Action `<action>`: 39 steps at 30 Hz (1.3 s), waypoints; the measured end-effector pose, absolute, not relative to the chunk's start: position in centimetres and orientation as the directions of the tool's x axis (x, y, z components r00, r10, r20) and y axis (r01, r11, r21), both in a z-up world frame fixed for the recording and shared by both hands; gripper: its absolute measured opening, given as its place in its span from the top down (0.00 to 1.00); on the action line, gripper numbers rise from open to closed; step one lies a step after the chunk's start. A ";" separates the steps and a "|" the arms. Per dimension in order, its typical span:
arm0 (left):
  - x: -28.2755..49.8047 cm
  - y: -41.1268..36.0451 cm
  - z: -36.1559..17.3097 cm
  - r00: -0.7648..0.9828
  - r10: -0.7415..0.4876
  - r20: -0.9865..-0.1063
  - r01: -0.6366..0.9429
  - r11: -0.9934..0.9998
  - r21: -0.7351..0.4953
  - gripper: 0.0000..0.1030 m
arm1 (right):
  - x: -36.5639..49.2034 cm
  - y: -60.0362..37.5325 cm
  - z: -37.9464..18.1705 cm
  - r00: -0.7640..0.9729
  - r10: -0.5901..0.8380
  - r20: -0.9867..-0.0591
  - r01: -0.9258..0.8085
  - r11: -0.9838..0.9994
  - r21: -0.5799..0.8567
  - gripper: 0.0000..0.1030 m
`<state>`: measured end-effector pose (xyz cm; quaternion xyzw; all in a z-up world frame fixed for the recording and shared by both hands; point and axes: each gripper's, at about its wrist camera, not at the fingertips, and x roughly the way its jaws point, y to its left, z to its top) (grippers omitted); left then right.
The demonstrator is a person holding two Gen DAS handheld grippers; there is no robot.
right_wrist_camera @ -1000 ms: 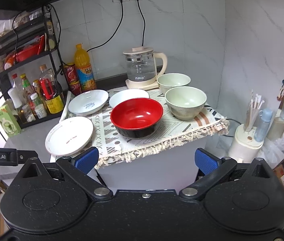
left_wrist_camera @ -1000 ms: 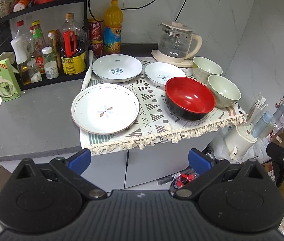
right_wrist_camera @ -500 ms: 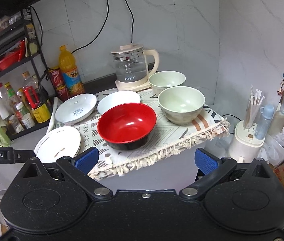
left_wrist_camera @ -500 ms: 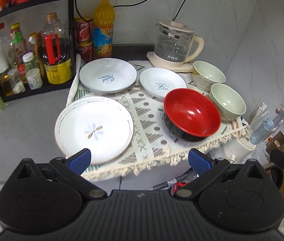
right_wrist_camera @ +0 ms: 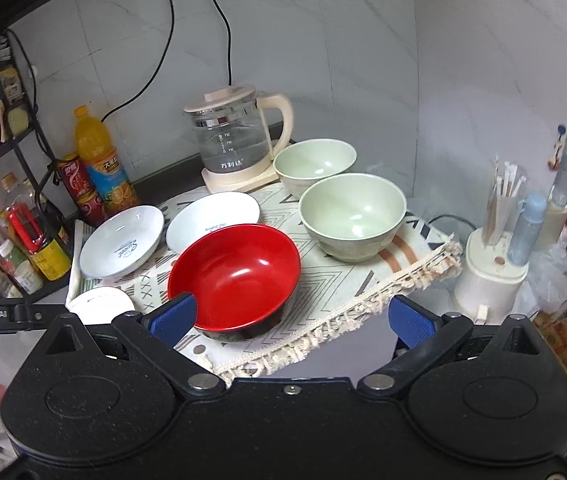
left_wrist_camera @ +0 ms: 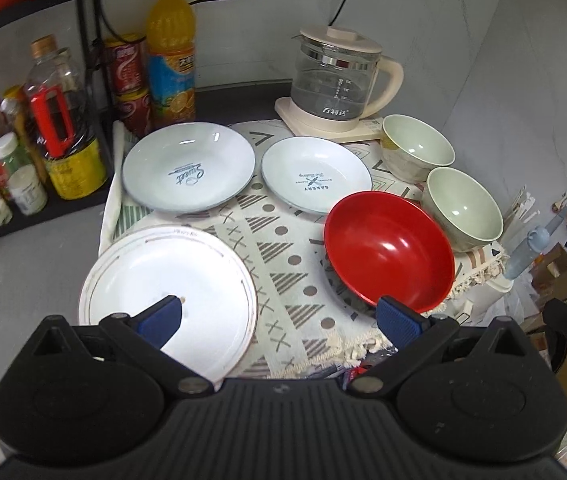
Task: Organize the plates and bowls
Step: 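Move both grippers toward the large pale green bowl, then close both grippers on the rim of the large pale green bowl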
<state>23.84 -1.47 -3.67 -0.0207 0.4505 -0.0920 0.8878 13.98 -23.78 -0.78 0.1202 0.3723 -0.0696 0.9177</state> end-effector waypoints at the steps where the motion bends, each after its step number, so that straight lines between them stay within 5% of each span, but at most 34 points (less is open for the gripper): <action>1: 24.3 -1.6 -3.7 0.575 -0.189 -0.796 0.155 0.981 -0.120 0.01 | 14.3 -23.9 -0.9 0.709 -0.041 -0.704 0.227 0.958 0.173 0.00; 19: 31.6 -8.6 -5.0 0.551 -0.238 -0.800 0.203 0.968 -0.148 0.01 | 18.4 -29.3 -3.5 0.677 -0.147 -0.721 0.376 0.912 0.167 0.00; 39: 39.4 -19.7 -8.5 0.521 -0.230 -0.822 0.167 0.972 -0.167 0.03 | 27.7 -38.1 -7.7 0.638 -0.034 -0.769 0.279 0.941 0.190 0.04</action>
